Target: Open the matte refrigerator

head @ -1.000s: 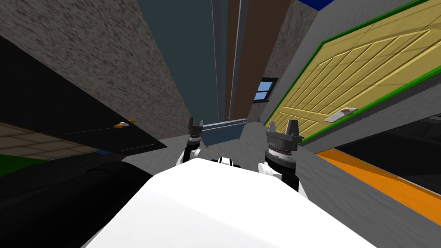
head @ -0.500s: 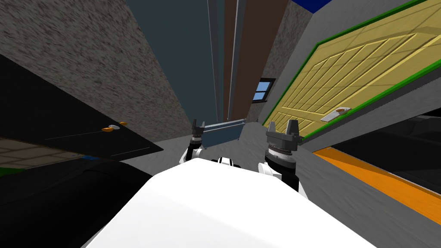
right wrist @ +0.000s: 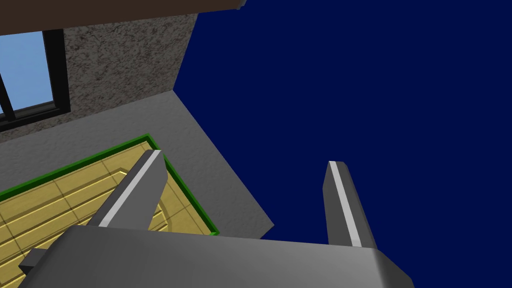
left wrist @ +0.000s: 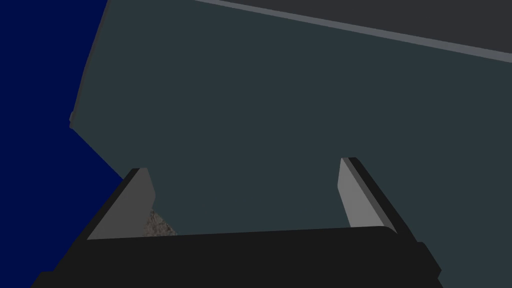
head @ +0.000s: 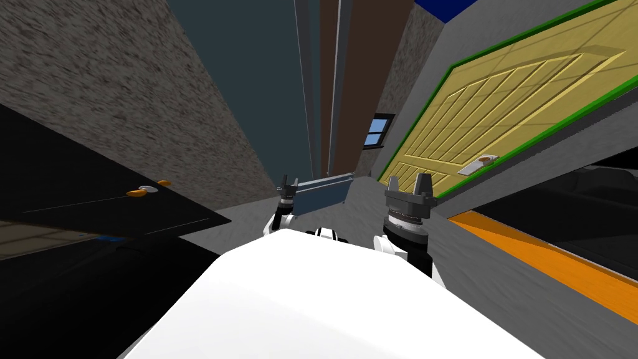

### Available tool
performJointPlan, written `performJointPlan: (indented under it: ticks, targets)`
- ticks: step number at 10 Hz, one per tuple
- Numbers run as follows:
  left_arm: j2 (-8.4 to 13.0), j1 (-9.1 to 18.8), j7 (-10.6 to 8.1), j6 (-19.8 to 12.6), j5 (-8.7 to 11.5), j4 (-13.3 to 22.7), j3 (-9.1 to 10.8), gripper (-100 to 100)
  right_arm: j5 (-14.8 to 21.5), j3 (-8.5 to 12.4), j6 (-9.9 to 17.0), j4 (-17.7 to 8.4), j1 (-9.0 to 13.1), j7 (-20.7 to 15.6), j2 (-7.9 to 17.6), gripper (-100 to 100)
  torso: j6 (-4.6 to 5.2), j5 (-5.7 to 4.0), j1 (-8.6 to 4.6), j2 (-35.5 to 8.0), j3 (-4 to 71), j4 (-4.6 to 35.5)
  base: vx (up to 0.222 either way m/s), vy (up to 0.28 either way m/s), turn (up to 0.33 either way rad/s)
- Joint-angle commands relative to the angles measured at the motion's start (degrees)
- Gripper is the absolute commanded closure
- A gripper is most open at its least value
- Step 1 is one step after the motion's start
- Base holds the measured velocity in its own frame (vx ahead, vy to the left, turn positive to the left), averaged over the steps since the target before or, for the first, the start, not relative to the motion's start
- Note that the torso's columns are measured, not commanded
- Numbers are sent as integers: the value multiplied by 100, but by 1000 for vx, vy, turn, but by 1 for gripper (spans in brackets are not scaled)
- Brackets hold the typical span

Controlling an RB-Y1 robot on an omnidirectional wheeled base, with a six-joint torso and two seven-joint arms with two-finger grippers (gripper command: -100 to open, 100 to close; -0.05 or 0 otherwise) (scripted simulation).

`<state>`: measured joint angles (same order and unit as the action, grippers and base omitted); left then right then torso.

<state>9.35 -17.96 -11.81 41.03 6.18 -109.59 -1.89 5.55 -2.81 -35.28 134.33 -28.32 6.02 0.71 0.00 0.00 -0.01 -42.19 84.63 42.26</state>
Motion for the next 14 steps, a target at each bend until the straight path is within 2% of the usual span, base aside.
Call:
performJointPlan:
  ticks: [1,6,7,9,10,12,14]
  targets:
    - [46,112,-70,140,61,404,2,-100,0,0,0,0,0,0,0,0,-1,0,1,-10,-5,2,50,13,-52]
    - [89,442,-217,398,214,1235,0,-100,0,0,0,0,0,0,0,0,1,-1,-3,-13,-8,4,68,11,-61]
    - [89,442,-217,398,214,1308,0,-100,0,0,0,0,0,0,0,0,1,1,3,-10,-6,3,54,10,-33]
    - [85,611,-292,527,291,1735,-1,-100,0,0,0,0,0,0,0,0,1,1,3,-11,-7,3,62,20,-62]
    - [85,611,-292,527,291,1774,-1,-100,0,0,0,0,0,0,0,0,0,1,5,-6,-4,2,61,20,-39]
    - [73,777,-364,653,367,2168,-2,-100,0,0,0,0,0,0,0,0,1,-1,-4,-11,-7,3,63,11,-68]
    - [64,858,-399,714,404,2417,-2,-100,0,0,0,0,0,0,0,0,-1,0,1,-11,-6,3,58,15,-32]
